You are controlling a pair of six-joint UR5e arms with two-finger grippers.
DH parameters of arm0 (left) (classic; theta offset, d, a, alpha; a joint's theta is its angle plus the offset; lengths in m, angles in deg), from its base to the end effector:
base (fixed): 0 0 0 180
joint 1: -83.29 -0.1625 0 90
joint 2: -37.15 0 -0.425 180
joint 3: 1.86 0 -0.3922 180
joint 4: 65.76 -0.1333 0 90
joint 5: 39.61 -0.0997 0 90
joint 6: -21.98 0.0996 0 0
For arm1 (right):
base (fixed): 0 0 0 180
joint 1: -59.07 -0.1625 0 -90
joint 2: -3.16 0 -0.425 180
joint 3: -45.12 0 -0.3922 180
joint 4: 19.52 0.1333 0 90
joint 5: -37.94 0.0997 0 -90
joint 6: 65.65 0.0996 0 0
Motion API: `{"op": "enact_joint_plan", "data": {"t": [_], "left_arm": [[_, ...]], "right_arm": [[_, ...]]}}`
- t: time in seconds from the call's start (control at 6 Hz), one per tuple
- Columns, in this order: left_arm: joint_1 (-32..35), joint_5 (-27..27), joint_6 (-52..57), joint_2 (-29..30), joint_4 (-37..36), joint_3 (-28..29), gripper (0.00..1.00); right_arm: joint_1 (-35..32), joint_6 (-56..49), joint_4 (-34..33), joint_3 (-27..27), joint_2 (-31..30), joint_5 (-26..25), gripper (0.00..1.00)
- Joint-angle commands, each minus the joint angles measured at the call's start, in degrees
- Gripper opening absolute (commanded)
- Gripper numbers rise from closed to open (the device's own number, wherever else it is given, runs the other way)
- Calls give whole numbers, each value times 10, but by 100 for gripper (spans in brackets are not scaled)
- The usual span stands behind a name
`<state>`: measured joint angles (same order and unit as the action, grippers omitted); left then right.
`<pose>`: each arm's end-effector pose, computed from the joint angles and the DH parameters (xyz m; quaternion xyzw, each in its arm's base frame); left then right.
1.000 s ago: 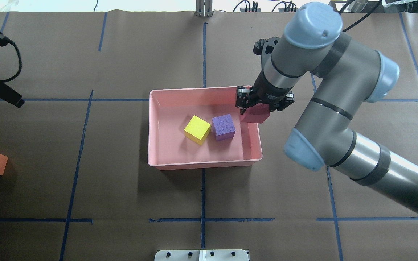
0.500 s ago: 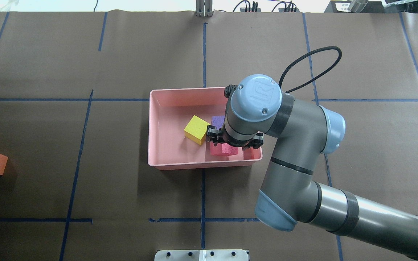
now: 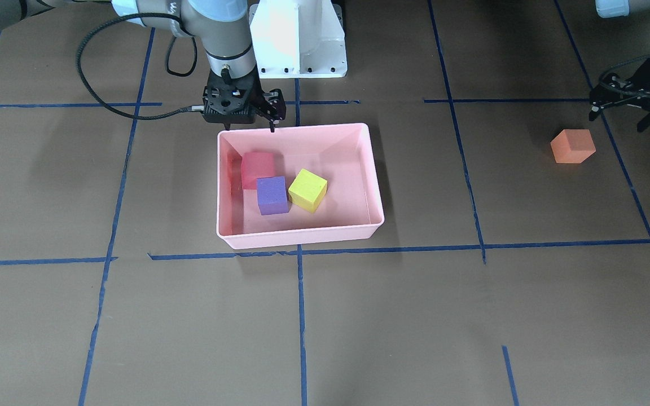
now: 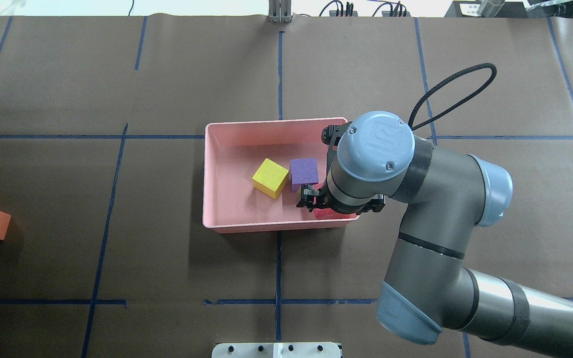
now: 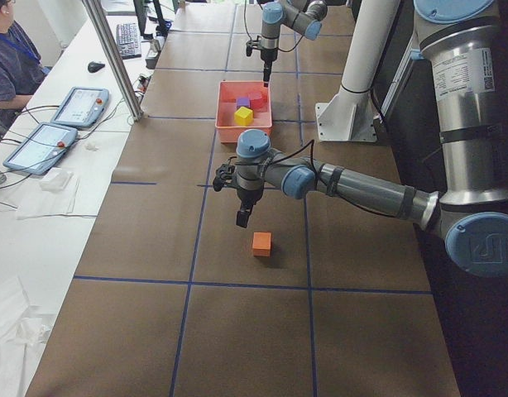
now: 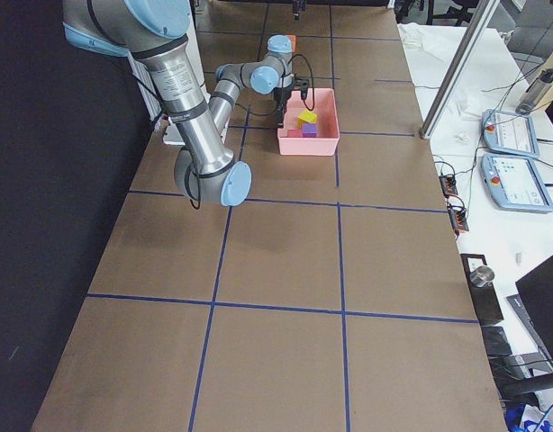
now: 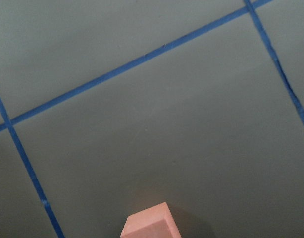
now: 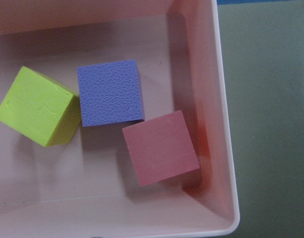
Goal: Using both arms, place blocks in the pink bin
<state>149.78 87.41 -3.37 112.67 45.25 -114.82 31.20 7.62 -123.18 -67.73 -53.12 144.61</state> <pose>0.0953 -0.4030 0.5363 0.0928 0.3793 0.0661 0.9182 -0.4726 -0.3684 0.1907 0.0125 -0.3860 0.0366 0.9217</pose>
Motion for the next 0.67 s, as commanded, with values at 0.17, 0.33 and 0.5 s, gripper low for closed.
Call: {"op": "enact_joint_plan", "data": {"t": [0.17,0.33,0.5], "left_arm": [[-31,-13,-169,-33,203,87,100],[-56,-35,-174,-35,213,102,100],[-80,-35,-196,-34,237,117,100]], "right_arm": [[-5,-14,-8,-16,-16,1,100],[-5,-14,-8,-16,-16,0,100],[-5,-14,-8,-17,-20,1,100]]}}
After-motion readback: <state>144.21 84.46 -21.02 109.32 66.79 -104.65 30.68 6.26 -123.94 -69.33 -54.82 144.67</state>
